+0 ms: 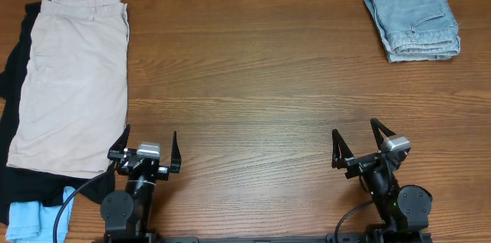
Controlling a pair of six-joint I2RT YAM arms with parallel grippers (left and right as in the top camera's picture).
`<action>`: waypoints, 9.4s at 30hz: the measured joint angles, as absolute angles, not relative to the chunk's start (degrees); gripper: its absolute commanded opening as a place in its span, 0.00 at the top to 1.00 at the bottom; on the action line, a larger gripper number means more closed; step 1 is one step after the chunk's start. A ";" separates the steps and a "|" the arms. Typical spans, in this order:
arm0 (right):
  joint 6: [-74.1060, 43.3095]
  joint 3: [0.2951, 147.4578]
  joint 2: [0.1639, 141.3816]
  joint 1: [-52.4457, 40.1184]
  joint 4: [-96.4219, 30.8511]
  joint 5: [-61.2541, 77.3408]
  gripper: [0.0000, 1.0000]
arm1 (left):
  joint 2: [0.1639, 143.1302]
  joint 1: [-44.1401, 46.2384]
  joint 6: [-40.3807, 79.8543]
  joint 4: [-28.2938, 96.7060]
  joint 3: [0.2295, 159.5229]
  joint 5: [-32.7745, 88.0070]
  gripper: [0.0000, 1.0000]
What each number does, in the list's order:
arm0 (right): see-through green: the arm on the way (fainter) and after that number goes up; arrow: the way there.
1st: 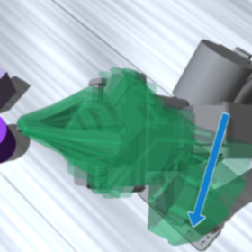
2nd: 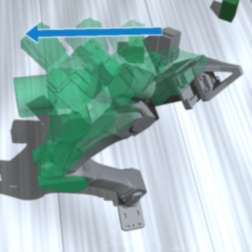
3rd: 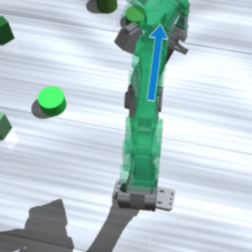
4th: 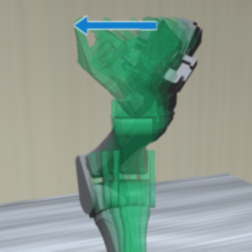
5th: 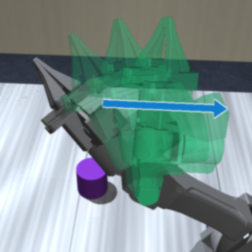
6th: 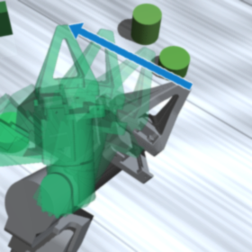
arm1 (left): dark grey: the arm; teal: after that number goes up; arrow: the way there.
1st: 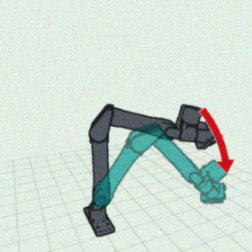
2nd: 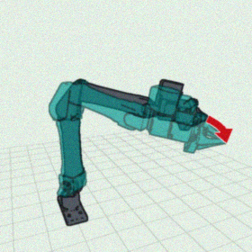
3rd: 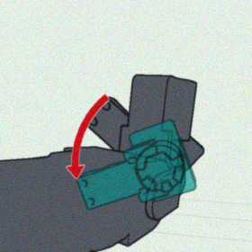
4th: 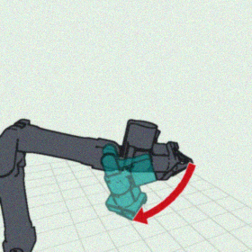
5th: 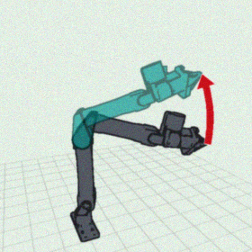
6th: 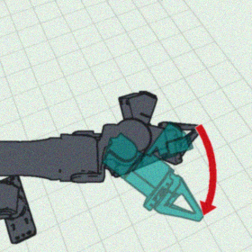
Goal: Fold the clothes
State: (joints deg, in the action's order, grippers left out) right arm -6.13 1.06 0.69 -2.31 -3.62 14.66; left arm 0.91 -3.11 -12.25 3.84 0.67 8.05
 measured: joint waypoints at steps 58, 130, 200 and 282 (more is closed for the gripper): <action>-6.15 1.06 0.69 -2.31 -3.64 14.63 0.00 | 0.91 -3.11 -12.25 3.84 0.67 8.05 0.00; 0.97 80.23 68.51 -2.31 -51.62 22.59 0.00 | 53.56 -3.11 -5.08 48.47 66.13 3.99 0.03; 0.73 80.29 84.23 -2.31 -50.98 18.44 0.21 | 122.69 -35.18 -9.98 30.85 98.67 14.06 0.96; 3.40 93.78 120.75 -36.73 -50.92 4.19 0.96 | 107.92 0.75 8.38 66.00 122.28 7.64 0.00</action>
